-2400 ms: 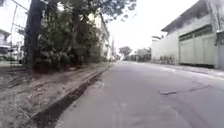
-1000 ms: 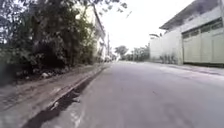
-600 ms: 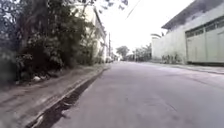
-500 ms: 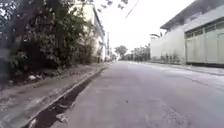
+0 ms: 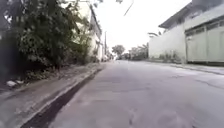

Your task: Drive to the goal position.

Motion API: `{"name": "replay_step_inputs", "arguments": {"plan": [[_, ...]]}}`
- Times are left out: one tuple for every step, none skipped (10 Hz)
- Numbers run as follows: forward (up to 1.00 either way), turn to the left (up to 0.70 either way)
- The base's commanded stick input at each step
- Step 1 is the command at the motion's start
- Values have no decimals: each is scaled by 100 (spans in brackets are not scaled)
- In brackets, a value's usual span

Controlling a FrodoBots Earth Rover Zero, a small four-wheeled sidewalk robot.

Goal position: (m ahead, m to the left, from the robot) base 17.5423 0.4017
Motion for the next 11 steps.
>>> {"name": "replay_step_inputs", "arguments": {"plan": [[100, 0], [100, 0], [100, 0], [100, 0], [100, 0], [100, -2], [100, -15], [100, -31], [100, -40], [100, -40], [100, -40]]}}
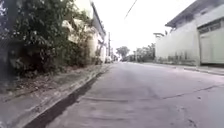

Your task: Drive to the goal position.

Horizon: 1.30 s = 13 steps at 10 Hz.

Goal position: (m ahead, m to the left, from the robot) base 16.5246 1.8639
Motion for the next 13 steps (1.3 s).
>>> {"name": "replay_step_inputs", "arguments": {"plan": [[100, -40], [100, -40], [100, -14], [100, 0], [100, 0], [100, 0], [100, 0], [100, 0], [100, 0], [100, 0], [100, 0], [100, 0], [100, 0]]}}
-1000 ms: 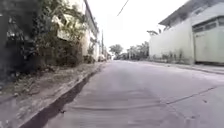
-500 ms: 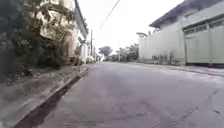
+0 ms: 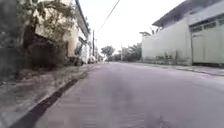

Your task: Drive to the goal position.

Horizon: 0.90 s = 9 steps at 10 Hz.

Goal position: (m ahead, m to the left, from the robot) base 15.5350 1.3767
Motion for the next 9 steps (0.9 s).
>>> {"name": "replay_step_inputs", "arguments": {"plan": [[100, 0], [100, 0], [100, 0], [100, 0], [100, 0], [100, 0], [100, 0], [100, 0], [100, 0]]}}
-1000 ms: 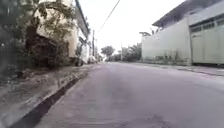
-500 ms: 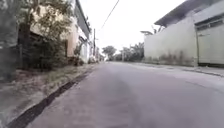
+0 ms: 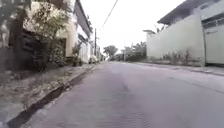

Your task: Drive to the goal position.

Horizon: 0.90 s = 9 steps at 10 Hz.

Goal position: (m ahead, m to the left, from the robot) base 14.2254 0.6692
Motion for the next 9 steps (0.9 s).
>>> {"name": "replay_step_inputs", "arguments": {"plan": [[100, 0], [100, 0], [100, 0], [100, 0], [100, 0], [100, 0], [100, 0], [100, 0], [100, 0]]}}
